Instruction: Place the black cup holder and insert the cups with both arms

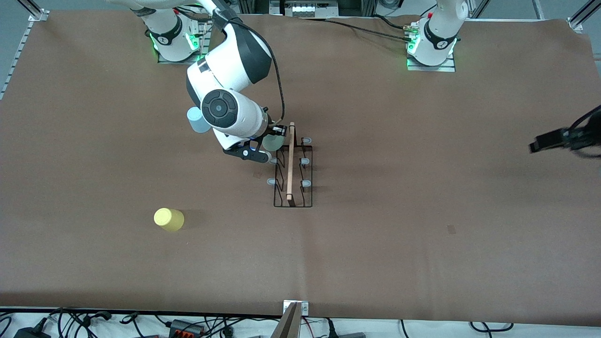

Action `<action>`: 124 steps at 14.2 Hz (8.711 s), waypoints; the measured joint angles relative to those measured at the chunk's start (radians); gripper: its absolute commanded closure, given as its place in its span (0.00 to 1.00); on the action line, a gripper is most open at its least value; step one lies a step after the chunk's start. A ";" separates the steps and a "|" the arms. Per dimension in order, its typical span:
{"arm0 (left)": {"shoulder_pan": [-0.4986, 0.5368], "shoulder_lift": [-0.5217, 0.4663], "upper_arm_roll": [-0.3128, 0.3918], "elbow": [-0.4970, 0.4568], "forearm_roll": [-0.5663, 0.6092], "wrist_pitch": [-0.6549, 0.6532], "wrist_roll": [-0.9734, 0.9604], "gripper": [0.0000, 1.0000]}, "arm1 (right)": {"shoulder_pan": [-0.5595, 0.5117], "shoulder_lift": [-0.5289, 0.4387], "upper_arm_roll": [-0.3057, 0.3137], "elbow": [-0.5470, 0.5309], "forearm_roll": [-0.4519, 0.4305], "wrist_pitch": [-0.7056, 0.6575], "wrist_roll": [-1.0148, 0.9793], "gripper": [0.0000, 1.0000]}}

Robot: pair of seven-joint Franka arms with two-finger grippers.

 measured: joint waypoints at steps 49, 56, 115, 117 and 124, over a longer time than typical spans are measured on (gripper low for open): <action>-0.263 -0.256 0.261 -0.414 0.003 0.138 -0.022 0.00 | -0.347 0.314 -0.196 0.088 -0.188 0.428 -0.814 0.65; -0.263 -0.256 0.261 -0.414 0.003 0.138 -0.022 0.00 | -0.336 0.279 -0.184 0.200 -0.189 0.260 -0.829 0.74; -0.263 -0.255 0.262 -0.415 0.003 0.137 -0.022 0.00 | -0.586 -0.378 -0.090 -0.081 -0.281 -0.085 -0.799 0.00; -0.263 -0.255 0.262 -0.415 0.003 0.137 -0.022 0.00 | -0.587 -0.461 -0.090 -0.209 -0.285 -0.031 -0.799 0.00; -0.263 -0.255 0.262 -0.415 0.003 0.137 -0.022 0.00 | -0.586 -0.526 -0.084 -0.279 -0.289 -0.015 -0.799 0.00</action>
